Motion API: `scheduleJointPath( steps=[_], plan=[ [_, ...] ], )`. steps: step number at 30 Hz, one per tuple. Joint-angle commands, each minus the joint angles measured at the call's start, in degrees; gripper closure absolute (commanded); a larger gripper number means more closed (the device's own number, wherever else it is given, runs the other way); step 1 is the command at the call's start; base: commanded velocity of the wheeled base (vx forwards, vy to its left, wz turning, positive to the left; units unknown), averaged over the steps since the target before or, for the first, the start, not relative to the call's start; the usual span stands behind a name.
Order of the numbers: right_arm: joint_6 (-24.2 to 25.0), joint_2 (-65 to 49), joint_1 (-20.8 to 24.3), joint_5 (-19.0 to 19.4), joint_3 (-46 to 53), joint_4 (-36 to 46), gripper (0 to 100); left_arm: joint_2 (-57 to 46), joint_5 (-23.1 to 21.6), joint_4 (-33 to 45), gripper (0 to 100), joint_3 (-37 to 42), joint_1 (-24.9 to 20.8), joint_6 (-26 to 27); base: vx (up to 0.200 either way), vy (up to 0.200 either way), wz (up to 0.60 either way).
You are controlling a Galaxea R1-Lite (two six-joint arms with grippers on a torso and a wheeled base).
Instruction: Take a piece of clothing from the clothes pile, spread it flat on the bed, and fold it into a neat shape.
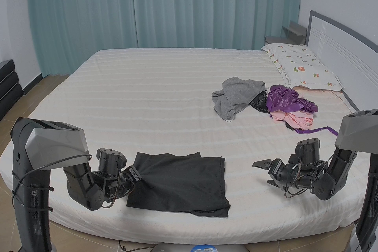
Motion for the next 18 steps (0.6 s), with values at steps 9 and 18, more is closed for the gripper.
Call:
scheduleJointPath(
  steps=[9, 18],
  plan=[
    [0.0, 0.2, 0.1, 0.0, 0.0, 0.0, 0, -0.7, 0.0, 0.0, 100, 0.5, 1.2, -0.4, 0.0, 0.2, 0.0],
    [0.0, 0.3, 0.1, 0.0, 0.3, 0.0, 0, -0.9, 0.0, 0.0, 100, 1.2, 2.5, -0.8, 0.0, 0.2, 0.0]
  ],
)
